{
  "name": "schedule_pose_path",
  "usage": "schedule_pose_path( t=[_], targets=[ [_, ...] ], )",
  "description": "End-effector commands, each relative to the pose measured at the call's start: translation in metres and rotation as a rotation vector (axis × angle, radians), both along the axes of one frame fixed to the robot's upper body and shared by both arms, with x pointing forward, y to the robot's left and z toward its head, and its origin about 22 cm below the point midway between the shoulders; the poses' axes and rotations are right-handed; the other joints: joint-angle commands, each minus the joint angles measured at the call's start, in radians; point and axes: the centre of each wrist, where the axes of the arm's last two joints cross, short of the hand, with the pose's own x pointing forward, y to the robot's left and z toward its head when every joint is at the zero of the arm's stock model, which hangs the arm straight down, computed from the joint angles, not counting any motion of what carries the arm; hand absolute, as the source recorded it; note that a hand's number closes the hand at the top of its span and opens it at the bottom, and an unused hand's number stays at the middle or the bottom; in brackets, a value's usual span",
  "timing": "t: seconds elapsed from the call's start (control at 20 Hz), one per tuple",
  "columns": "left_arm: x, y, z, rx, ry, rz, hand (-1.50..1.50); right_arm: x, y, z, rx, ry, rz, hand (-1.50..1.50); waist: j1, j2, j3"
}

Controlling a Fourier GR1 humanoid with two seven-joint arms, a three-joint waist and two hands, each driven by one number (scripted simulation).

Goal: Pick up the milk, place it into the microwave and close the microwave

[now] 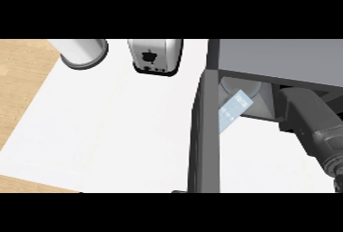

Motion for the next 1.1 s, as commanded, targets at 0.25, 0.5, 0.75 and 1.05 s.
schedule_pose_path(
  t=[0.25,0.5,0.75,1.05],
  targets=[
    [0.005,0.000,0.000,0.042,0.015,-0.015,-1.50,0.009,-0.022,0.030,-0.104,-0.043,0.005,1.50,0.037,0.041,0.015],
    [0.009,0.001,-0.002,0.046,0.017,-0.006,-1.50,0.016,-0.018,0.045,-0.043,-0.075,-0.014,-1.50,0.029,0.034,0.015],
    [0.014,0.000,0.002,0.068,0.017,-0.023,-1.50,0.026,0.018,0.050,0.001,-0.042,0.194,-1.50,0.052,0.026,0.013],
    [0.022,0.000,-0.002,0.075,0.030,-0.026,-1.50,0.028,0.039,0.045,-0.118,0.038,0.177,-1.50,0.057,0.023,0.007]
  ],
)
